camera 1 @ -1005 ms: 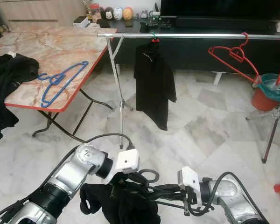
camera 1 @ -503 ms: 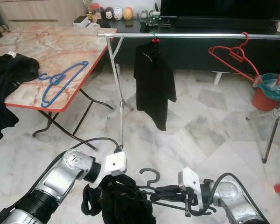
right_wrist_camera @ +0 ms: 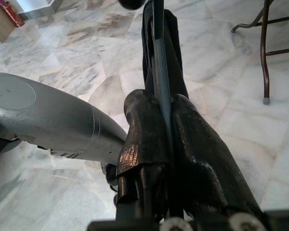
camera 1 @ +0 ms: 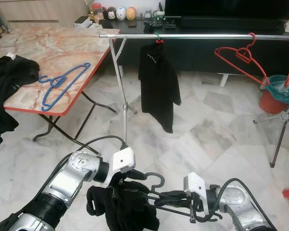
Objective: Hang hanger
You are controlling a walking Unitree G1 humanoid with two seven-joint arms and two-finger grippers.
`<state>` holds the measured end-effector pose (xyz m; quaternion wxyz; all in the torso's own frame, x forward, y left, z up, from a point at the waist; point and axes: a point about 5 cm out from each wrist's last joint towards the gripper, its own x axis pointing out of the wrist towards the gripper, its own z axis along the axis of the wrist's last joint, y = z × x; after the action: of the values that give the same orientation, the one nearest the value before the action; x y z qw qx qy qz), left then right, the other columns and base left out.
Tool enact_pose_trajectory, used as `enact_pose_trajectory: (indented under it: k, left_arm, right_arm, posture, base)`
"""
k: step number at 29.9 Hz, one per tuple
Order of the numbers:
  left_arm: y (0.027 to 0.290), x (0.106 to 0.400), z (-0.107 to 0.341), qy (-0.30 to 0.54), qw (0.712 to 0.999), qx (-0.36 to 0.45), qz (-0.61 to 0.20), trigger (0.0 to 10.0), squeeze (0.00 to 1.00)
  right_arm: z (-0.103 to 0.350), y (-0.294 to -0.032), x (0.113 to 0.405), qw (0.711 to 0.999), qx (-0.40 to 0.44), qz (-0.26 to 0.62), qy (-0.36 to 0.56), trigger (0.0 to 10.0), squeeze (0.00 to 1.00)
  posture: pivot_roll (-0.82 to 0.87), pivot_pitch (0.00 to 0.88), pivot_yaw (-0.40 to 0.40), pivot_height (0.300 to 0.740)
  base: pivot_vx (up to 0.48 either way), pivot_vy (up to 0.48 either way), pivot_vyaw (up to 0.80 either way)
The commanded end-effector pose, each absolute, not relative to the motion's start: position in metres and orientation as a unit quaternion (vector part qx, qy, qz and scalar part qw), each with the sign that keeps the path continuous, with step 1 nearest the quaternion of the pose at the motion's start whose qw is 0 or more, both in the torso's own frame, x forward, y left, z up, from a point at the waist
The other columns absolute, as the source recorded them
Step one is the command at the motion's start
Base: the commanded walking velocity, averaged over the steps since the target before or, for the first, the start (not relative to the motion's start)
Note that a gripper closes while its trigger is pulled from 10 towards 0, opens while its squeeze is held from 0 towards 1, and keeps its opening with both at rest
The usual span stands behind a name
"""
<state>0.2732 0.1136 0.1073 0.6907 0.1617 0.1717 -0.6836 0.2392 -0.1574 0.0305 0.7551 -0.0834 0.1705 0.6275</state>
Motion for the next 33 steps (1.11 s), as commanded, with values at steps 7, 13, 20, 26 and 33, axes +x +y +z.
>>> enact_pose_trajectory:
  k: [7,13,20,26,33]
  left_arm:
    - [0.139,0.274,0.106,0.198,0.695,0.183,-0.667,10.0,1.0]
    - [0.154,0.269,0.098,0.226,0.696,0.184,-0.656,10.0,1.0]
    - [0.162,0.266,0.086,0.251,0.694,0.195,-0.646,10.0,0.0]
    - [0.154,0.265,0.08,0.247,0.7,0.186,-0.644,10.0,0.0]
    - [0.149,0.268,0.079,0.242,0.705,0.188,-0.64,10.0,0.0]
  right_arm:
    - [0.037,-0.155,0.244,0.759,-0.088,0.628,0.147,0.0,0.0]
    - [0.038,-0.155,0.244,0.759,-0.088,0.628,0.146,0.0,0.0]
    - [0.038,-0.155,0.245,0.759,-0.089,0.628,0.146,0.0,0.0]
    - [0.038,-0.155,0.245,0.759,-0.089,0.628,0.147,0.0,0.0]
    - [0.038,-0.155,0.245,0.759,-0.09,0.629,0.146,0.0,0.0]
  posture:
    - [0.02,0.056,0.056,0.74]
    - [0.02,0.057,0.057,0.74]
    - [0.02,0.06,0.057,0.74]
    - [0.02,0.062,0.056,0.74]
    - [0.02,0.062,0.056,0.74]
  base:
    - [0.0,0.0,0.0]
    - [0.0,0.0,0.0]
    - [0.0,0.0,0.0]
    - [0.0,0.0,0.0]
    - [0.0,0.0,0.0]
